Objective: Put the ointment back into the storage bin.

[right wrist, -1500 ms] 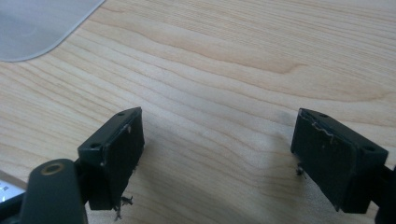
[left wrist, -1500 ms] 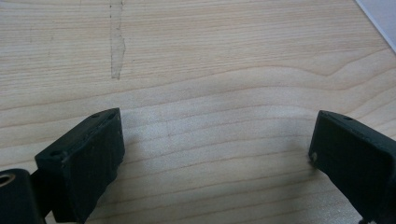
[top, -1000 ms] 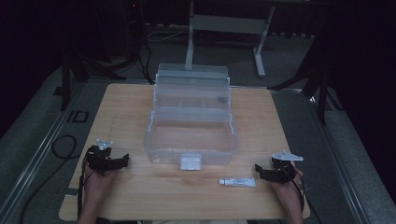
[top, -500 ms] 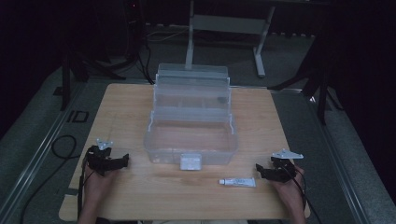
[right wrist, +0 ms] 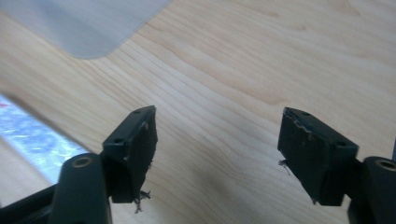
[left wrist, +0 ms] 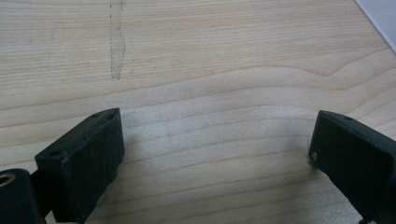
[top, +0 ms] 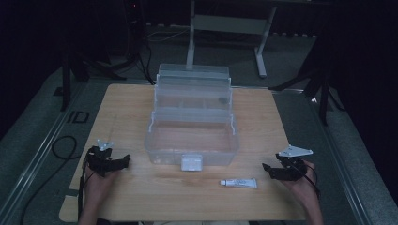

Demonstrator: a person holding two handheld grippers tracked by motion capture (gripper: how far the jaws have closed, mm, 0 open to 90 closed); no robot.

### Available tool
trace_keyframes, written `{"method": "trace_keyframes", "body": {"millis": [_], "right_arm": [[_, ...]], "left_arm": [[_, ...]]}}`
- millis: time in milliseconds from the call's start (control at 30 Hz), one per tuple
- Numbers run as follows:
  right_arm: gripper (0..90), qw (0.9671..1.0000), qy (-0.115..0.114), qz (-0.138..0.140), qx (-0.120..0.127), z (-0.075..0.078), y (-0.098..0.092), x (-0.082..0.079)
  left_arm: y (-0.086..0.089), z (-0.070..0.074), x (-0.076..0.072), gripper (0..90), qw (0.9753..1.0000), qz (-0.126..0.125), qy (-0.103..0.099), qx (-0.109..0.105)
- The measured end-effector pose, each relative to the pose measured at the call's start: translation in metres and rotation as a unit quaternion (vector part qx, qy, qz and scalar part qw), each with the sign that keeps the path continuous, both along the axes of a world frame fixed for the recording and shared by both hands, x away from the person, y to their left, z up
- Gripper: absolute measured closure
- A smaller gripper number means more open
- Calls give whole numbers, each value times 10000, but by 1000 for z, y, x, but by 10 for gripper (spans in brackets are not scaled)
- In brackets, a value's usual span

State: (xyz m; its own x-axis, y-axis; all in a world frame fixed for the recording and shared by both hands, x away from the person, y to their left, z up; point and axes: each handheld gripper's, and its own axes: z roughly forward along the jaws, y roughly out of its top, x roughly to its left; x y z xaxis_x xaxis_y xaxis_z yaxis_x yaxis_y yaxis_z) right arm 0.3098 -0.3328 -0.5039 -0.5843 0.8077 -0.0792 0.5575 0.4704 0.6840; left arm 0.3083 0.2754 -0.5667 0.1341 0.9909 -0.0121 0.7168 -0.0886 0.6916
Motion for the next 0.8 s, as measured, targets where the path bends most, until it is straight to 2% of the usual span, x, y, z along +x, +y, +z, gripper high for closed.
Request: {"method": "trace_keyframes", "body": {"millis": [233, 333, 433, 467, 567, 633, 800], "right_arm": [[312, 9990, -24, 354, -257, 22, 5, 1], [328, 9970, -23, 627, -463, 33, 12, 3], [343, 9953, -11, 761, -602, 38, 17, 4], [375, 9932, 20, 921, -711, 43, 21, 5], [391, 9919, 47, 1024, -753, 47, 24, 7], [408, 9895, 72, 1175, -843, 54, 29, 9], [412, 9864, 94, 1338, -948, 62, 35, 11]], "left_arm": [[0, 0, 0, 38, 10000, -4, 4, 5], [0, 0, 0, 38, 10000, -6, 9, 6], [0, 0, 0, 38, 10000, -5, 8, 6], [0, 0, 0, 38, 10000, -6, 8, 7], [0, 0, 0, 38, 10000, -5, 8, 6], [0, 0, 0, 38, 10000, -5, 8, 6], [0, 0, 0, 38, 10000, -5, 8, 6]]}}
